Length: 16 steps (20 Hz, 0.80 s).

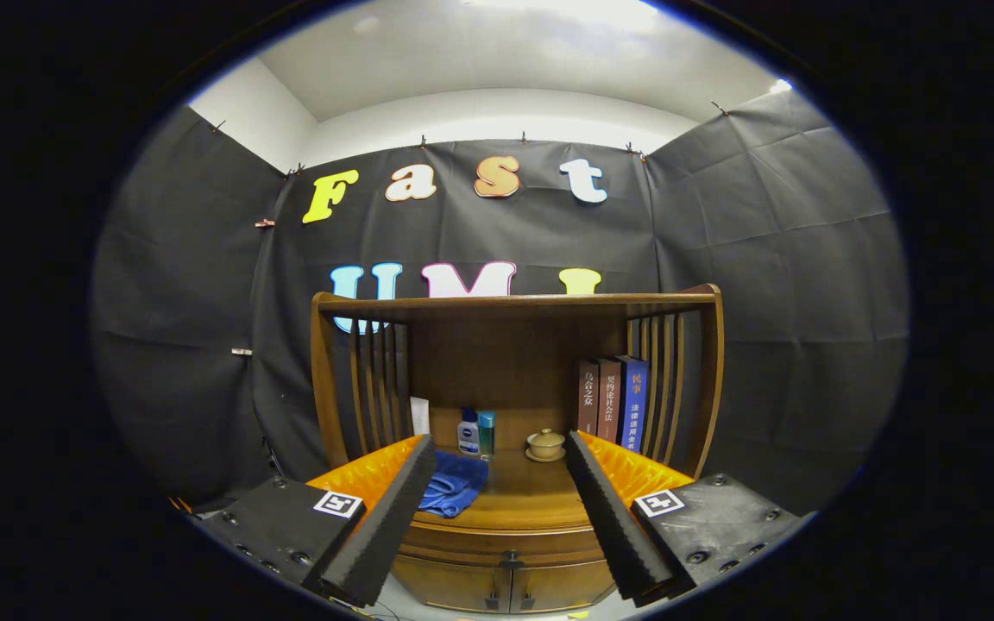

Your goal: Pull open the drawer, take out the items inside it, and place them on the countertop above the cabinet.

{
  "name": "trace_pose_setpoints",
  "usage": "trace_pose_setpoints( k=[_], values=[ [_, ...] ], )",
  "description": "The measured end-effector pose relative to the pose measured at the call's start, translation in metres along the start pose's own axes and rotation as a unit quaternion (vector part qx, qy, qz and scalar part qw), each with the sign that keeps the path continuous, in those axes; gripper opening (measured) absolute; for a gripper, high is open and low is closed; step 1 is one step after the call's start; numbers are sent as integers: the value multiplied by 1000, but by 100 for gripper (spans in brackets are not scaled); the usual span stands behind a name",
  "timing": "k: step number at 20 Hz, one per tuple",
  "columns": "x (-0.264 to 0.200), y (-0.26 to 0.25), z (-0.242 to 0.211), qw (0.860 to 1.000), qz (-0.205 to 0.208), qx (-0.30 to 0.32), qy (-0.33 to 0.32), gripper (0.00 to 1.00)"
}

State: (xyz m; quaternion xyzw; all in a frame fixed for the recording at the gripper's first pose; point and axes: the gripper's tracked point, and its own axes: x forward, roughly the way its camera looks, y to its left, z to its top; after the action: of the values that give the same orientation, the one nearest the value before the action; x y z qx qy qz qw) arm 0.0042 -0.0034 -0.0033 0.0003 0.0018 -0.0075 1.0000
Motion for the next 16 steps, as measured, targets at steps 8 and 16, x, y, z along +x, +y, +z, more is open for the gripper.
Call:
trace_pose_setpoints(
  k=[8, 16],
  values=[
    [7, -1, -21, 1000, 0, 3, 15, 99],
    [26, -3, -111, 997, -6, 17, 73, 99]
  ],
)
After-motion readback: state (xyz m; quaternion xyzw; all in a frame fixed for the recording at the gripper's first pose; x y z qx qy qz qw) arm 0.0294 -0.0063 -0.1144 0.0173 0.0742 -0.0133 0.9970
